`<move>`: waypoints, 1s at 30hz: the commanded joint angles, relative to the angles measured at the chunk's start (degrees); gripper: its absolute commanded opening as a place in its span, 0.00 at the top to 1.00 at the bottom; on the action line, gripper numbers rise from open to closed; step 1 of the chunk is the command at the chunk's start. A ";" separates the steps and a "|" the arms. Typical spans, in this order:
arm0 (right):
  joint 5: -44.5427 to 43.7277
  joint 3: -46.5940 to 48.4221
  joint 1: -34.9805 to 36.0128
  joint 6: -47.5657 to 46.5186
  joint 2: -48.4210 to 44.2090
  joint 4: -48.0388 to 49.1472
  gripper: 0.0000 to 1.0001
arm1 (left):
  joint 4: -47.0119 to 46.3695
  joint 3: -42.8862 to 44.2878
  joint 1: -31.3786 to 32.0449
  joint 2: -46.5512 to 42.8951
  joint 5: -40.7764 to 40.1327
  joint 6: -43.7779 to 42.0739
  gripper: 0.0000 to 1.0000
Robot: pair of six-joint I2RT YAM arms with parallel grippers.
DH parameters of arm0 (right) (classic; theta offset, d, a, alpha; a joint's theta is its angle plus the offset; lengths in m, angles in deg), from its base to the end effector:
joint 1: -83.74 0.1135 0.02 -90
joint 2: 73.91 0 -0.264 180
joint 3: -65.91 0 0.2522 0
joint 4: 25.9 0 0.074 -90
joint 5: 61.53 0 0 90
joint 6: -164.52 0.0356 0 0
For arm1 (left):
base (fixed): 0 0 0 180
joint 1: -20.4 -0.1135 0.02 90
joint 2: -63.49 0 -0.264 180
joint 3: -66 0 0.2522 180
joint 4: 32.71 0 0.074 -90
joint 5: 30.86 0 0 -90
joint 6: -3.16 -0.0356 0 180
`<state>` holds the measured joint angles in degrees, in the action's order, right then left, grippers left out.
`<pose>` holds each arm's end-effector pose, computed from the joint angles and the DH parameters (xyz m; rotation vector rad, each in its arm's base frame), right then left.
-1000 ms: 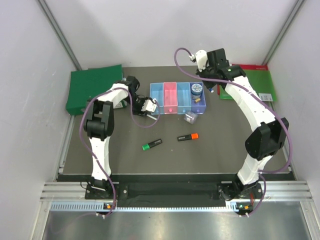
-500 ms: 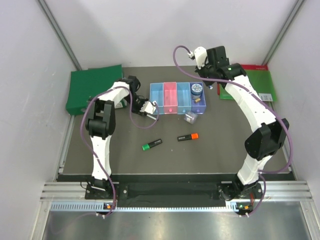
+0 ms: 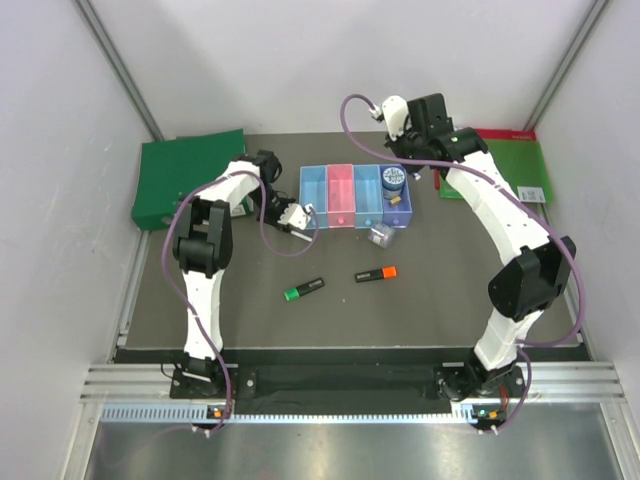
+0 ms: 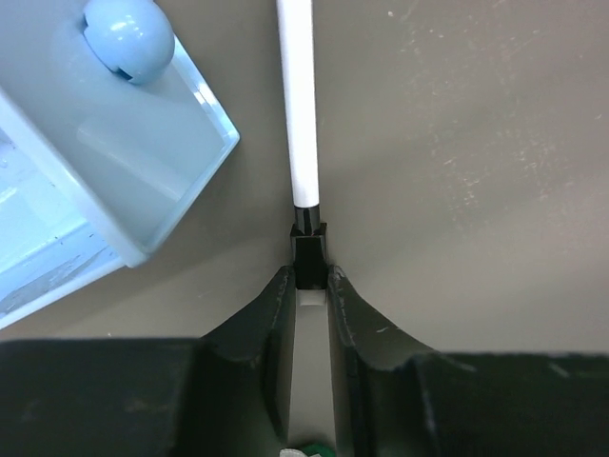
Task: Sort the stationery into containers
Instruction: Pick up the pen from the center of the board.
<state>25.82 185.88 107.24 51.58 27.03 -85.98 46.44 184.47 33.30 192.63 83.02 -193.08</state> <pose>0.3594 0.1545 0.3830 -0.8794 2.1109 -0.0478 0.4206 -0.1111 0.1650 2.4220 1.4216 -0.4043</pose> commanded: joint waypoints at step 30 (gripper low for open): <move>12.15 10.50 4.88 7.82 18.05 2.12 0.98 | 2.56 -15.67 0.81 -23.84 10.74 22.19 1.00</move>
<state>35.24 190.76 110.79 57.81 42.88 -85.98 47.47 170.13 34.31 174.71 88.11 -176.79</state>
